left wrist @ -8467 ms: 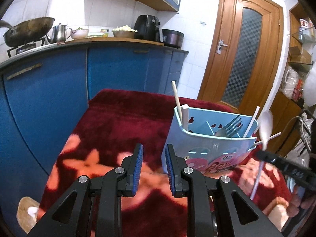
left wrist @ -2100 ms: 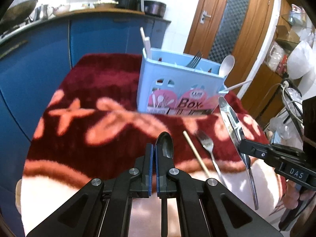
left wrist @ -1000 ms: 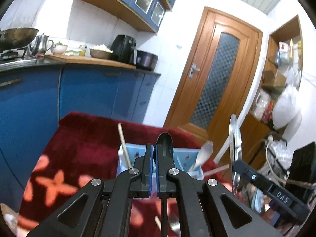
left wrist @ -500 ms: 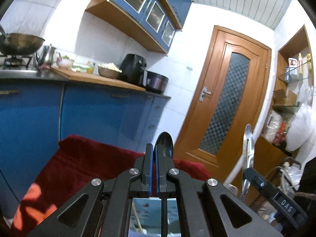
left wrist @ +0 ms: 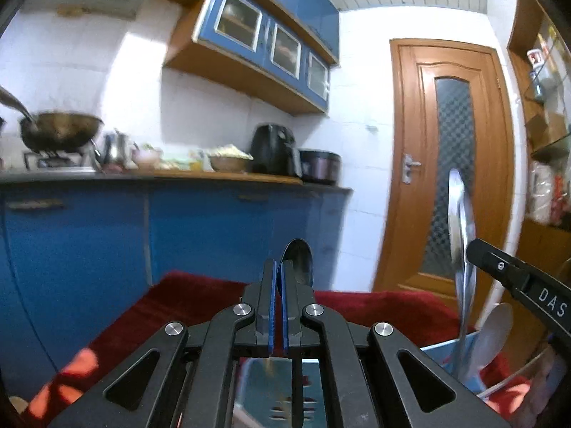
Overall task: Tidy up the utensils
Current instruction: 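Open the left tool to drop the black spoon while the right tool releases the knife into the caddy, then move both open tools back down toward the metal fork and wooden chopstick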
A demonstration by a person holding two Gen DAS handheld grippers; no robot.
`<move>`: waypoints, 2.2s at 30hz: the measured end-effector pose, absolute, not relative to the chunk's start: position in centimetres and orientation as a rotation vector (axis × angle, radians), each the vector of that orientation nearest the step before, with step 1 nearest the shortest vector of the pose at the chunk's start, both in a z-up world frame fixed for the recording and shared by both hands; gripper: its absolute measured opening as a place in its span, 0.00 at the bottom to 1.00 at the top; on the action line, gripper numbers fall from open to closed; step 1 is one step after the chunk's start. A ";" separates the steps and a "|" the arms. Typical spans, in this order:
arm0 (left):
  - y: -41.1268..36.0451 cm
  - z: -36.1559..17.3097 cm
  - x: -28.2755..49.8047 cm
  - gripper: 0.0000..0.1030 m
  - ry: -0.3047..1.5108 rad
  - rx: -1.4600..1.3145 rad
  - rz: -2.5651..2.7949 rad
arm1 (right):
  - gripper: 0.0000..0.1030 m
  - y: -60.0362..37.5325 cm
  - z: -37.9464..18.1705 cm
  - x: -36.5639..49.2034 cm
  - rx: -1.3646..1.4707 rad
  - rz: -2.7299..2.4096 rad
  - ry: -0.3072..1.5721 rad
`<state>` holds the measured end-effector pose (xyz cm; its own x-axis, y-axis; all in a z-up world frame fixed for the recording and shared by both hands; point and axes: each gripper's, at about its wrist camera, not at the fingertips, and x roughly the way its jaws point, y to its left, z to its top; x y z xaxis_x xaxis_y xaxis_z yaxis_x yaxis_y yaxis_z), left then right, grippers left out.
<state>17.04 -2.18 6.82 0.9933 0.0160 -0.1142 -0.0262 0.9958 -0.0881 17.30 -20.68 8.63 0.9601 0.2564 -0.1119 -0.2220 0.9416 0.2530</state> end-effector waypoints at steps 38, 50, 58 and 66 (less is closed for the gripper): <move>0.2 9.5 9.9 0.31 0.323 -0.145 -0.196 | 0.23 -22.0 11.1 8.5 0.301 0.350 0.247; 0.4 8.2 6.8 0.31 0.453 -0.145 -0.214 | 0.25 -22.2 8.9 4.4 0.306 0.329 0.356; -0.1 6.5 5.9 0.31 0.583 -0.125 -0.231 | 0.26 -22.7 6.5 2.9 0.295 0.297 0.448; -1.4 4.2 5.5 0.31 0.707 -0.102 -0.249 | 0.28 -23.4 4.2 1.8 0.300 0.271 0.528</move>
<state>5.48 -1.39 4.19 0.7324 -0.2607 -0.6290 0.1919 0.9654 -0.1766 1.75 -23.37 4.22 0.8302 0.3281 -0.4507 -0.1756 0.9212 0.3472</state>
